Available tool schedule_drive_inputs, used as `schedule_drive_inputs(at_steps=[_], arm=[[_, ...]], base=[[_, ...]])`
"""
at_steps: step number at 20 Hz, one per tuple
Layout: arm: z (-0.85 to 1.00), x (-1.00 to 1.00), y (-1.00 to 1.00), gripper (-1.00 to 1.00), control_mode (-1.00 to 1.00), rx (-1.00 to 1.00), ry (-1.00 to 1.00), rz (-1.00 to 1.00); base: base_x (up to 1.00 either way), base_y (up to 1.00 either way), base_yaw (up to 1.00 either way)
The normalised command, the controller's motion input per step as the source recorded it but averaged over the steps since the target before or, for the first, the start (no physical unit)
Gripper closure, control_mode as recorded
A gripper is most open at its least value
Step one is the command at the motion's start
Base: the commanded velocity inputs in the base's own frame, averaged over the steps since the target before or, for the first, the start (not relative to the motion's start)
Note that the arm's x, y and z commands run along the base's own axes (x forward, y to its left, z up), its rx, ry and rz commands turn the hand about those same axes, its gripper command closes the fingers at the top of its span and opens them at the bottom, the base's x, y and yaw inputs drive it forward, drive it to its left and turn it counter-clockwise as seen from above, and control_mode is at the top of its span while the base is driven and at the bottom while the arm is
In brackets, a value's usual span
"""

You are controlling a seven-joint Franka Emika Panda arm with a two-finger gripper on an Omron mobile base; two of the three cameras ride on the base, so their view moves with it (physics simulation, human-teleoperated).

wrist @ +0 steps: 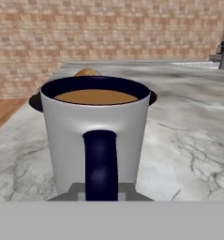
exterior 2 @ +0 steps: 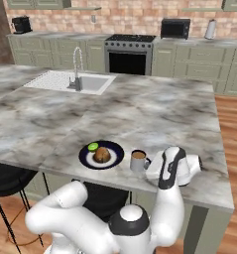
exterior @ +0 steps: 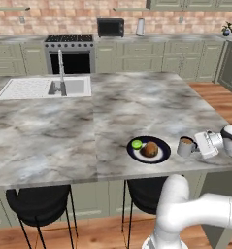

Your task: Pick up the brewed coffee from the coffee machine and place it next to the breakfast plate on the dining counter.

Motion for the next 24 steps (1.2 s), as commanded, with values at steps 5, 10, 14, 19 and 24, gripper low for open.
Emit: schedule_drive_inputs(at_steps=[5,10,14,19,24], arm=[[-0.22,0.00,0.45,1.00,-1.00,0.00,-0.03,0.00],[-0.34,0.00,0.48,-1.00,-1.00,0.00,0.00,0.01],[-0.23,0.00,0.29,-1.00,-1.00,0.00,0.00,0.05],[-0.01,-0.11,0.02,-1.00,-1.00,0.00,0.00,0.09],[0.06,-0.39,0.00,-1.00,-1.00,0.00,0.00,0.03]], base=[[0.00,0.00,0.00],[0.00,0.00,0.00],[0.00,0.00,0.00],[0.00,0.00,0.00],[0.00,0.00,0.00]])
